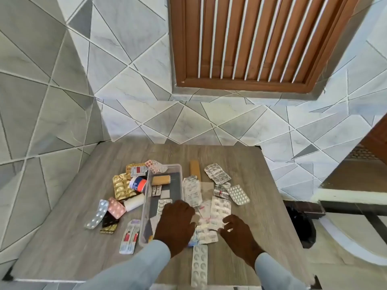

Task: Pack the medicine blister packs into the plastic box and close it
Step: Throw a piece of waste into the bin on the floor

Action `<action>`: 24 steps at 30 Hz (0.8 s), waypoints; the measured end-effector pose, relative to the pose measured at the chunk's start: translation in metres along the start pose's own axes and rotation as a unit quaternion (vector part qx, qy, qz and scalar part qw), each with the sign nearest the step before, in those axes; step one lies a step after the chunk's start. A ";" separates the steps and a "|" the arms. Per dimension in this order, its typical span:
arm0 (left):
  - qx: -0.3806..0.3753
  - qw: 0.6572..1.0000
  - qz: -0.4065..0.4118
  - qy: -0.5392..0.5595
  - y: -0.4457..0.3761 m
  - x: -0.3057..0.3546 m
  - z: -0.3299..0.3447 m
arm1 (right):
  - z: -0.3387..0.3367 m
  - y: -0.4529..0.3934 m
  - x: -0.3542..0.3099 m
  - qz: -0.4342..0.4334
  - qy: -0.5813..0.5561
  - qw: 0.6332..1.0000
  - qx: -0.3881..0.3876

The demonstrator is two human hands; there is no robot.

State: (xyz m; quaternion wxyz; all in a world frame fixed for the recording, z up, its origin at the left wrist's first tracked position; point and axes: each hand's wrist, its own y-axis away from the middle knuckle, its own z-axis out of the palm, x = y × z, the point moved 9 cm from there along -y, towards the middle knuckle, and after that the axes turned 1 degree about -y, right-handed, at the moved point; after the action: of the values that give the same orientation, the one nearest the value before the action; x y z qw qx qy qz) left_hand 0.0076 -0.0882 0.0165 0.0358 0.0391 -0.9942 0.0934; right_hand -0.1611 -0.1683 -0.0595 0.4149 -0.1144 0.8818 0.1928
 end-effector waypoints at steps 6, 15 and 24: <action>-0.192 0.972 0.123 -0.056 -0.059 0.023 0.056 | 0.018 -0.037 0.007 0.052 -0.006 0.997 -0.048; -0.284 0.920 0.158 -0.219 -0.078 0.018 0.117 | 0.042 -0.094 -0.003 0.058 -0.029 0.993 -0.097; -0.298 0.926 0.136 -0.188 -0.081 0.014 0.123 | 0.047 -0.116 0.013 0.081 -0.038 0.989 -0.118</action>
State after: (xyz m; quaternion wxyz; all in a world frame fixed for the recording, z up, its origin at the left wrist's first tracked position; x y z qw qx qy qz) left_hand -0.0078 -0.1914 -0.0887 -0.1551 -0.0926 -0.9603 -0.2128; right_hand -0.0951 -0.2525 -0.1246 0.4150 -0.0837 0.8425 0.3330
